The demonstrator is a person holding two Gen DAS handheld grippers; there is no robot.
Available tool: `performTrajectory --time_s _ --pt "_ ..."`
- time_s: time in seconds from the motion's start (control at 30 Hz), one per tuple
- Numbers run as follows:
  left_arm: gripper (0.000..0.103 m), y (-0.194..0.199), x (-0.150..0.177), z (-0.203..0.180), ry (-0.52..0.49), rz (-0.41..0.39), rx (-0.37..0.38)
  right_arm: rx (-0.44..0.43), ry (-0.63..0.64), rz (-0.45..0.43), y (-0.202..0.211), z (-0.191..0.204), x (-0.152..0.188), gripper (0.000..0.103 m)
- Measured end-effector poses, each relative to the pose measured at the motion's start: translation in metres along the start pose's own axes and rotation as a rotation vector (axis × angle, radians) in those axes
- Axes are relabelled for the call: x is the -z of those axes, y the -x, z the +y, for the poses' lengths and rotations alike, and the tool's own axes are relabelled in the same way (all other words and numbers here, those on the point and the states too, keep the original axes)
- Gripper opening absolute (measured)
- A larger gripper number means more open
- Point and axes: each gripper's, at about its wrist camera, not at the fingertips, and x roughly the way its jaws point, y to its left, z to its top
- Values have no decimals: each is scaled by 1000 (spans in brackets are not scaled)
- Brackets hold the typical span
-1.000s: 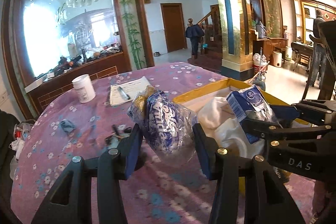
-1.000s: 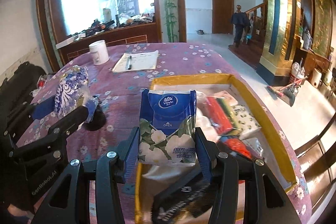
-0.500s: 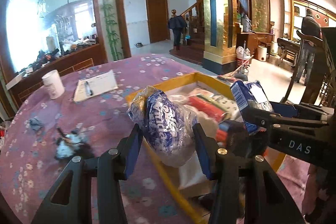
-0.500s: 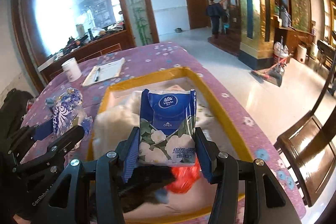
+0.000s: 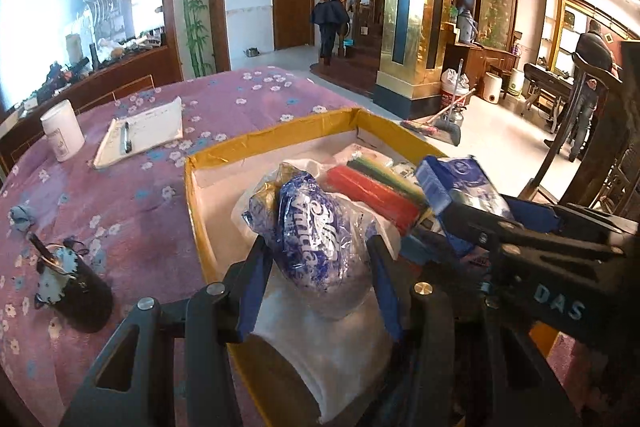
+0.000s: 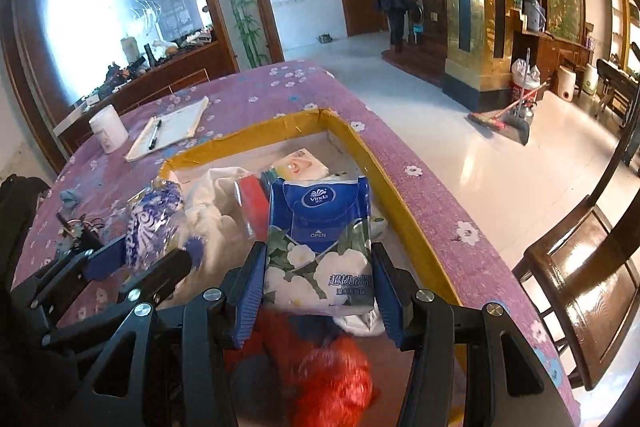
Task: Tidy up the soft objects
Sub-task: 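Lower the tissue roll into the tray with the left tool while the right tool lowers the tissue pack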
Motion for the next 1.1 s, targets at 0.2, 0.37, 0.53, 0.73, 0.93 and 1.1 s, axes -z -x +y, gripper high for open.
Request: performTrajectory --time_s 0.2,0.37,0.53,0.73,0.93,1.1 --pt "48 0 6 -2 -18 -15 -3 14 -5 30 -22 2 4 54" --pt "48 0 7 0 -9 -15 14 28 6 16 -23 2 8 55" --pt "49 -1 7 1 -7 -15 14 20 -3 14 -24 1 7 55" --pt "49 -1 7 2 -5 -16 12 29 3 13 -24 2 7 55" --pt "49 -3 9 2 -4 -18 1 50 13 15 -25 3 6 55" --pt "49 -3 10 1 -6 -19 -4 70 19 15 -27 6 5 55"
